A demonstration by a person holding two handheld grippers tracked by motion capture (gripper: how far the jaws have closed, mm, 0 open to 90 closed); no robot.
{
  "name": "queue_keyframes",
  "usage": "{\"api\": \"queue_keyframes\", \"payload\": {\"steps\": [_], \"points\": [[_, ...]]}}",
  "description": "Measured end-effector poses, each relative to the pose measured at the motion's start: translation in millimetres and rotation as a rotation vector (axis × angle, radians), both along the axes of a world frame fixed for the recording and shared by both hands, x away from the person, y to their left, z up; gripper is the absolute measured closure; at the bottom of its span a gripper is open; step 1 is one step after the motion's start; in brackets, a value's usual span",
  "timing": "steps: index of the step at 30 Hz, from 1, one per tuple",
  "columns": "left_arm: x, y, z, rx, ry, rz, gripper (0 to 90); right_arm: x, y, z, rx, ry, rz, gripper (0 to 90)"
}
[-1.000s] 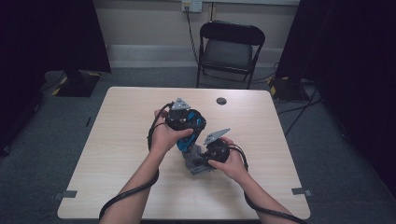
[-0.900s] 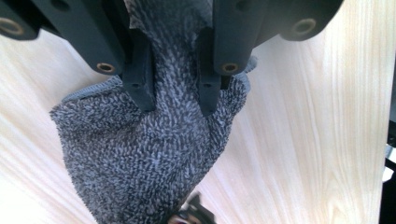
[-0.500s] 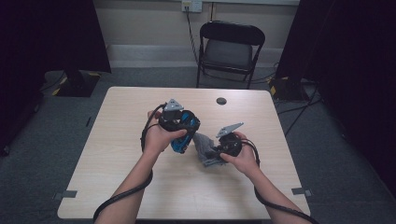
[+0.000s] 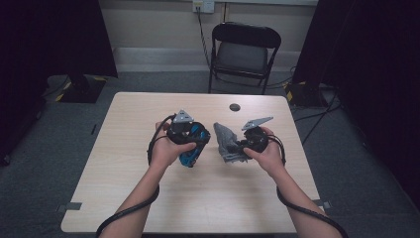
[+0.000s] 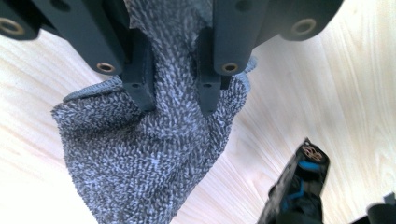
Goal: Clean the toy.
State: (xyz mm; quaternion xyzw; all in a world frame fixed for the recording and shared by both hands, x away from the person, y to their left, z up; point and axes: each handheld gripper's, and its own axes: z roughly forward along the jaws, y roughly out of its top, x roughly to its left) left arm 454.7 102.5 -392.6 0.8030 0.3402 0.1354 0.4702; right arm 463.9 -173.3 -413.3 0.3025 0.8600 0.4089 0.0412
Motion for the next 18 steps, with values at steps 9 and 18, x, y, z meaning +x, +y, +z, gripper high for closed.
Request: {"api": "queue_keyframes", "payload": {"steps": [9,18], "points": [[-5.0,-1.2,-3.2,0.012,0.004,-0.009,25.4,-0.3,2.0,1.5,0.006,0.0,0.001,72.7],[-9.6,-2.9,-3.4,0.012,0.003,-0.02,25.4,-1.6,8.9,9.5,-0.003,-0.014,0.015,72.7]]}}
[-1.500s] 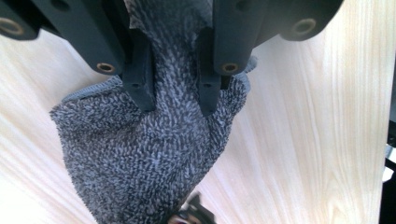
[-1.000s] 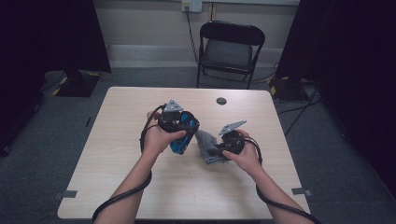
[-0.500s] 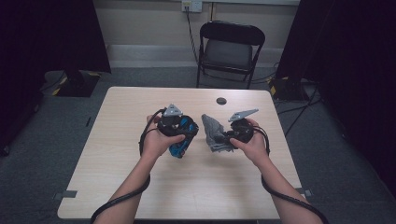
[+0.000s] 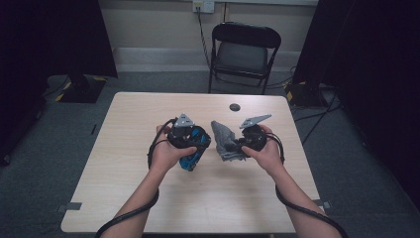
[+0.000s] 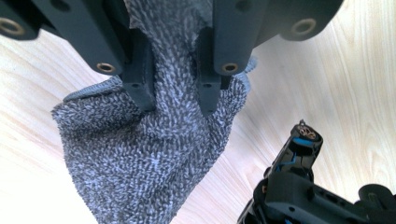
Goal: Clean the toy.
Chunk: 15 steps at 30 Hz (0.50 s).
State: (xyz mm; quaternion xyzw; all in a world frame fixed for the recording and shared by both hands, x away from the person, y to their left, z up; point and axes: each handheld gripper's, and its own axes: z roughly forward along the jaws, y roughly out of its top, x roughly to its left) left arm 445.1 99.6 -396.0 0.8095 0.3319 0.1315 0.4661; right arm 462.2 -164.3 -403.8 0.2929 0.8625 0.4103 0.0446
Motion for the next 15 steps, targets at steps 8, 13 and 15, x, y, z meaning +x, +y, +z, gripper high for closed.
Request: {"api": "queue_keyframes", "payload": {"steps": [8,13,15], "points": [[1.4,-5.5,-2.1,0.007,0.008,-0.014,25.4,-3.6,14.0,1.3,0.021,-0.005,0.044,72.7],[2.7,-9.4,-2.8,0.007,0.01,-0.017,25.4,-8.2,25.8,1.4,0.004,-0.013,0.074,72.7],[3.0,-9.4,-2.9,0.005,0.011,-0.013,25.4,-7.8,25.9,0.9,0.005,-0.008,0.071,72.7]]}}
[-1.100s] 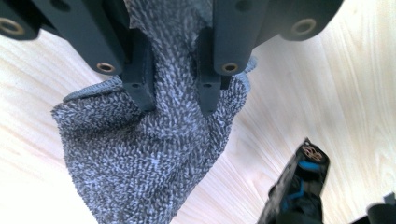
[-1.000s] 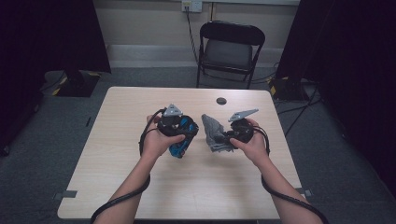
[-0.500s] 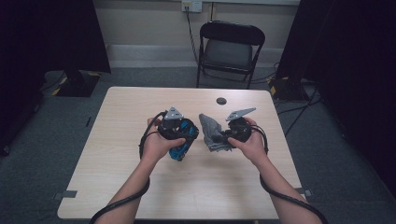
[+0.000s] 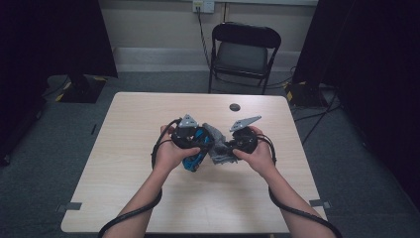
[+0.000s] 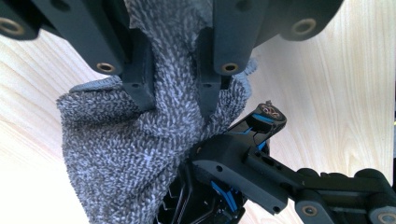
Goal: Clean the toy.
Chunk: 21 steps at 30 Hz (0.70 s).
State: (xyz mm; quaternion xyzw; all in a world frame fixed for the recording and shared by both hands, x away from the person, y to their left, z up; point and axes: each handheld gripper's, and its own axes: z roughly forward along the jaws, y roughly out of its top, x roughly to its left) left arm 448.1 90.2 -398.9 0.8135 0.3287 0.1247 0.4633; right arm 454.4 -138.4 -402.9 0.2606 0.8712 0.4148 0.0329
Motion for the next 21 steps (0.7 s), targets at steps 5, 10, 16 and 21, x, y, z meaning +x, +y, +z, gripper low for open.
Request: {"api": "queue_keyframes", "payload": {"steps": [5,10,16,21], "points": [[0.7,-1.1,2.9,0.002,-0.013,0.001,25.4,1.1,0.9,-0.8,0.011,0.01,-0.011,72.7],[1.3,-4.0,7.2,-0.015,-0.013,-0.009,25.4,-0.9,8.6,-6.2,0.002,0.016,0.015,72.7],[3.1,-5.3,10.2,-0.016,-0.027,-0.002,25.4,-4.8,14.4,-15.4,0.021,0.039,0.023,72.7],[4.7,-6.0,13.8,-0.023,-0.035,0.001,25.4,-8.7,21.4,-26.9,0.039,0.066,0.037,72.7]]}}
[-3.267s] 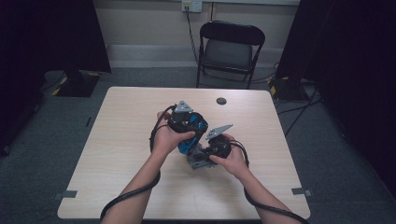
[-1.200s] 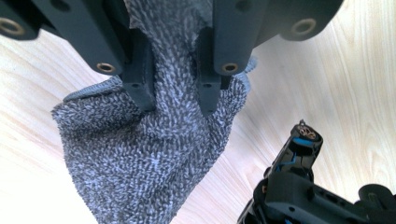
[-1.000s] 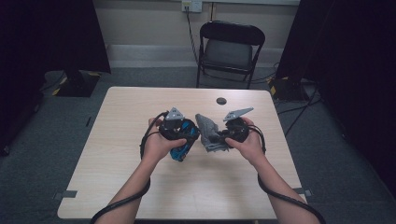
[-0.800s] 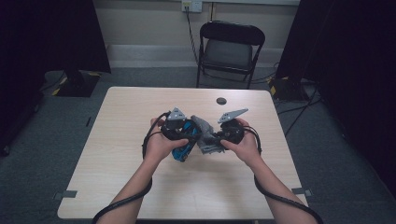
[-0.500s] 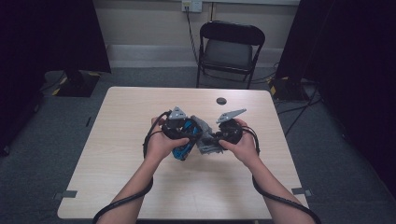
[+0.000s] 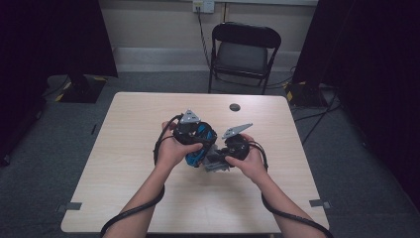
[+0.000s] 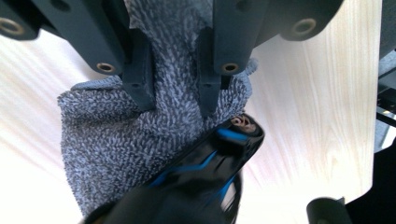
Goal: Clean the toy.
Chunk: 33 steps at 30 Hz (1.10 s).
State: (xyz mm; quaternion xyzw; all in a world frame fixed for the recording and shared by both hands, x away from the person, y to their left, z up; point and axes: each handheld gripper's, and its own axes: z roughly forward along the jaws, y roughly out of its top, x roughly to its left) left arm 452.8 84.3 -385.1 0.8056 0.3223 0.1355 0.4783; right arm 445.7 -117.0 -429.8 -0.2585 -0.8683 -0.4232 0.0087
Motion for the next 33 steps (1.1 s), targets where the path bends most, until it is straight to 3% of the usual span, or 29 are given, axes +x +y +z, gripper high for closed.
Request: {"api": "queue_keyframes", "payload": {"steps": [7,14,21,25,33], "points": [[1.7,1.2,4.7,-0.011,-0.01,0.008,25.4,-5.9,12.6,-15.5,-0.003,0.027,0.038,72.7],[4.6,9.2,7.5,-0.016,-0.009,0.031,25.4,-13.4,18.3,-24.5,-0.068,0.026,0.081,72.5],[5.0,30.3,2.7,0.017,0.012,0.066,25.4,1.4,-24.0,-13.4,-0.08,0.01,-0.022,72.2],[4.5,42.4,-5.2,0.03,0.028,0.085,25.4,7.3,-44.6,-6.1,-0.128,-0.025,-0.06,71.8],[4.8,65.3,-23.0,0.081,0.063,0.122,25.4,16.4,-85.7,-5.9,-0.157,-0.022,-0.17,71.8]]}}
